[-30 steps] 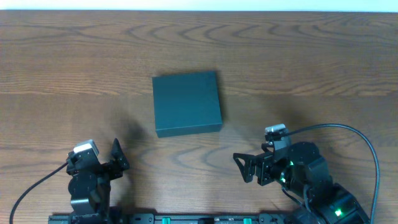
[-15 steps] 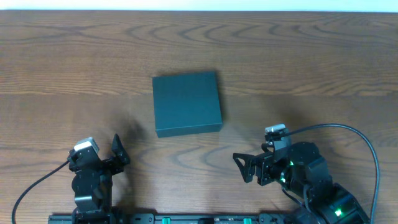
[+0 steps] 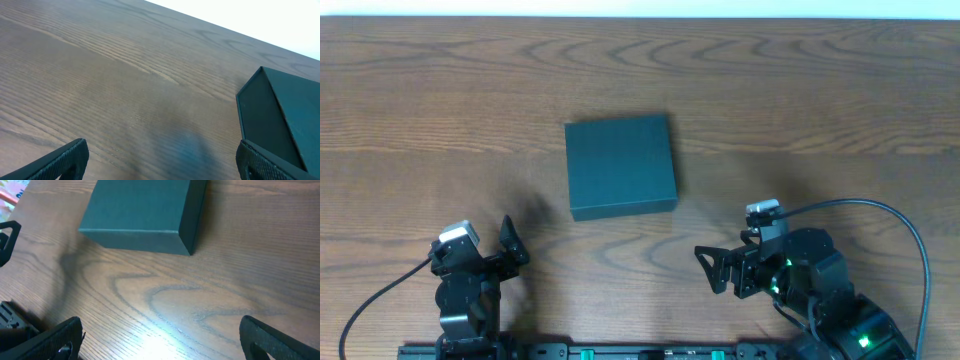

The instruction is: Pack container

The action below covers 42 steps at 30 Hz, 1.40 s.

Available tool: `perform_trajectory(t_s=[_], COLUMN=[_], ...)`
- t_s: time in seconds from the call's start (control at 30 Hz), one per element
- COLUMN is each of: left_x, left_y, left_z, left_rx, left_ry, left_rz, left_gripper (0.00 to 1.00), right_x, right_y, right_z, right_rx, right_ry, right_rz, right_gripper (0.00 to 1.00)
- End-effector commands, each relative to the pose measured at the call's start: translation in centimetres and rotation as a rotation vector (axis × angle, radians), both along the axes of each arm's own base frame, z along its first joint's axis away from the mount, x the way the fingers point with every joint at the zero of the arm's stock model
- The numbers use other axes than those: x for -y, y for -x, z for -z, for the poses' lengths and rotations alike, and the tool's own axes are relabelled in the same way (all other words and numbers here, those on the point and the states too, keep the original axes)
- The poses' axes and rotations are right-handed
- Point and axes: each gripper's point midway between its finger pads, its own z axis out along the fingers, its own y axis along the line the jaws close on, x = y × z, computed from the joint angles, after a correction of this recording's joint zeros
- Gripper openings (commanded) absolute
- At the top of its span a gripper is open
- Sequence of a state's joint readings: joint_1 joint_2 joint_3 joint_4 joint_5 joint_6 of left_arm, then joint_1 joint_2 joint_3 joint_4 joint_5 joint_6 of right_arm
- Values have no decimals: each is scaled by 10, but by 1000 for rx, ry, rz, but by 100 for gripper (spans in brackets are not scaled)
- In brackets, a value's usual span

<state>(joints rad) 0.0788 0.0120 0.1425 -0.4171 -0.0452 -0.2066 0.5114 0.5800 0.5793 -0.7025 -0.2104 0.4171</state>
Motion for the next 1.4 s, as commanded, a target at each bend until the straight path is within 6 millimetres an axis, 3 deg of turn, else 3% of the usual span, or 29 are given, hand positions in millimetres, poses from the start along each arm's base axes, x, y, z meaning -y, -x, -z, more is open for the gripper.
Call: perform_trajectory(t_s=[0.0,0.4,0.6,0.9,1.03,1.37], left_x=[-4,-4,-4,-4,-4,-4], left_y=[0,0,0,0,0,0], left_z=[8,8,8,8,8,8], left_rx=[-11,-11,-11,-11,-11,-11], left_ry=[1,1,1,1,1,1], left_rz=[-22,-22,-22,-22,-22,-22], left_gripper=[95,95,95,95,95,95], right_x=[1,1,33,89,92,93], right_y=[-1,-1,-18,-31,-28,-21], right_z=[-4,-3,-2,-15,-3,44], right_rx=[2,5,199,414,499,510], right_ry=[-14,-6,256,426,455,449], right_rz=[11,7,3,110,102,102], right_gripper=[99,99,99,99,99,99])
